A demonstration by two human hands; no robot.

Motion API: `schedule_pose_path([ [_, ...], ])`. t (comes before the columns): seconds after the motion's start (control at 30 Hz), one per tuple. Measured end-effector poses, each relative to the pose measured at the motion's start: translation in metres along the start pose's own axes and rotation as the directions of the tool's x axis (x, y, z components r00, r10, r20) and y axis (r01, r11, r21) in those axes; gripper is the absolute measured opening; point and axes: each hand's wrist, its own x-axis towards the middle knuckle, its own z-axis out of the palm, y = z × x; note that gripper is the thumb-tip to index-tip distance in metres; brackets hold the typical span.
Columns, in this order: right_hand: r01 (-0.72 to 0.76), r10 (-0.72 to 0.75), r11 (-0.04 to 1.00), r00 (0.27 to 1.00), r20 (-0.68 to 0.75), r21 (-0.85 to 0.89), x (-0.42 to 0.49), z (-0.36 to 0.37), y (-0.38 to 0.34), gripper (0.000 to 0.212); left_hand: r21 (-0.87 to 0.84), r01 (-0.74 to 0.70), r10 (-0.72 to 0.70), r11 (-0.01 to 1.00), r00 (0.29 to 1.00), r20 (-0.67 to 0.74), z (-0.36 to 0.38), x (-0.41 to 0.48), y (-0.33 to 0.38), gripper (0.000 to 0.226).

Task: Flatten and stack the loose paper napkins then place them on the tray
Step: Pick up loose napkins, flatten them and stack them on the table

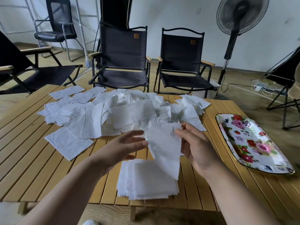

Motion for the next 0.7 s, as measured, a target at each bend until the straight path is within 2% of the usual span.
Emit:
schedule_pose_path([
  [0.17,-0.026,0.028,0.990,1.000,-0.009,0.140,-0.010,0.010,-0.004,0.017,-0.025,-0.015,0.018,1.000,0.990,0.138,0.011,-0.006,0.002,0.038],
  [0.3,-0.037,0.038,0.987,0.999,-0.004,0.159,-0.010,0.013,-0.009,0.027,-0.013,-0.033,0.035,0.999,0.991,0.131,0.011,-0.009,0.001,0.024],
  [0.4,-0.130,0.132,0.989,0.991,0.015,-0.068,-0.010,0.010,-0.009,0.043,0.096,-0.036,0.020,0.995,0.986,0.168,0.007,-0.011,-0.002,0.028],
  [0.47,-0.186,0.198,0.938,0.980,0.012,-0.291,-0.008,0.003,-0.006,0.033,0.144,-0.013,-0.010,0.990,0.988,0.157,0.003,-0.010,-0.005,0.031],
  [0.6,-0.295,0.315,0.778,0.947,-0.062,-0.555,-0.005,-0.016,0.002,0.020,0.205,0.055,-0.073,0.977,0.994,0.081,-0.007,-0.006,-0.008,0.018],
  [0.7,-0.401,0.507,0.595,0.860,-0.062,-0.696,-0.006,-0.019,0.009,0.022,0.328,0.117,-0.140,0.938,0.989,0.049,-0.013,-0.003,-0.016,0.023],
])
